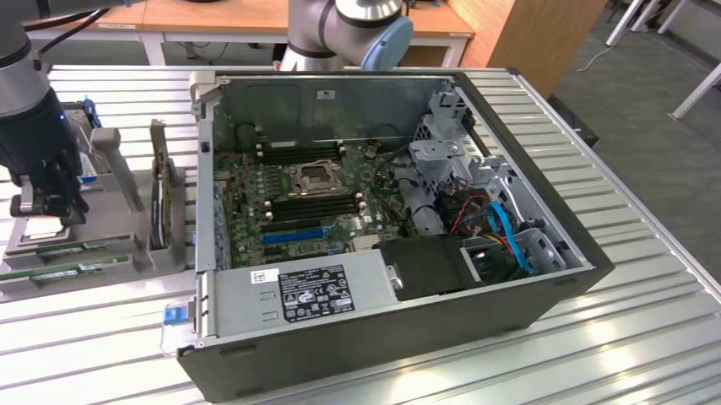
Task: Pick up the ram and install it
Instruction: 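Pick up the ram and move it above insertion slot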
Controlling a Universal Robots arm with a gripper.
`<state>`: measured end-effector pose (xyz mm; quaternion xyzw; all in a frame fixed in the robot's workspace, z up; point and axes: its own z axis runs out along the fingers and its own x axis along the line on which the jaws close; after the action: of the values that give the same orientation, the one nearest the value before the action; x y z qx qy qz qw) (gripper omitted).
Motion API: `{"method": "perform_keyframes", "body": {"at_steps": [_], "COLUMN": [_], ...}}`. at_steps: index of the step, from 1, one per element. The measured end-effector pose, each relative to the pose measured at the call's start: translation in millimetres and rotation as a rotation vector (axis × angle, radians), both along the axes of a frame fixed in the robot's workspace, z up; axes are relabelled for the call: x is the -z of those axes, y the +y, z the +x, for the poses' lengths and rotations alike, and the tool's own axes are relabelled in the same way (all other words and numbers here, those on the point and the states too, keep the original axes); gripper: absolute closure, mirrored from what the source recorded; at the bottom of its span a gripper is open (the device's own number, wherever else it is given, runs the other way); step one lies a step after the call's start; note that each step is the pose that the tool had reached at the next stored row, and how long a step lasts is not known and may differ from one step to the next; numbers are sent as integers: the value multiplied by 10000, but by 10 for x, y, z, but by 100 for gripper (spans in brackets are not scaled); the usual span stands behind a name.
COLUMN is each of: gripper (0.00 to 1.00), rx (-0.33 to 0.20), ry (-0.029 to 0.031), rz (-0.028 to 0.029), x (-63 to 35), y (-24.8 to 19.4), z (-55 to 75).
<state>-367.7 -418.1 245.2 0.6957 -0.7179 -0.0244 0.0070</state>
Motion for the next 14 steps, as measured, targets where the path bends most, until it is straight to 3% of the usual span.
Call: {"method": "perform_keyframes", "body": {"at_steps": [14], "gripper": [76], "rx": [1], "ry": [0], "rz": [0], "x": [0], "y": [-179], "z": [-30]}}
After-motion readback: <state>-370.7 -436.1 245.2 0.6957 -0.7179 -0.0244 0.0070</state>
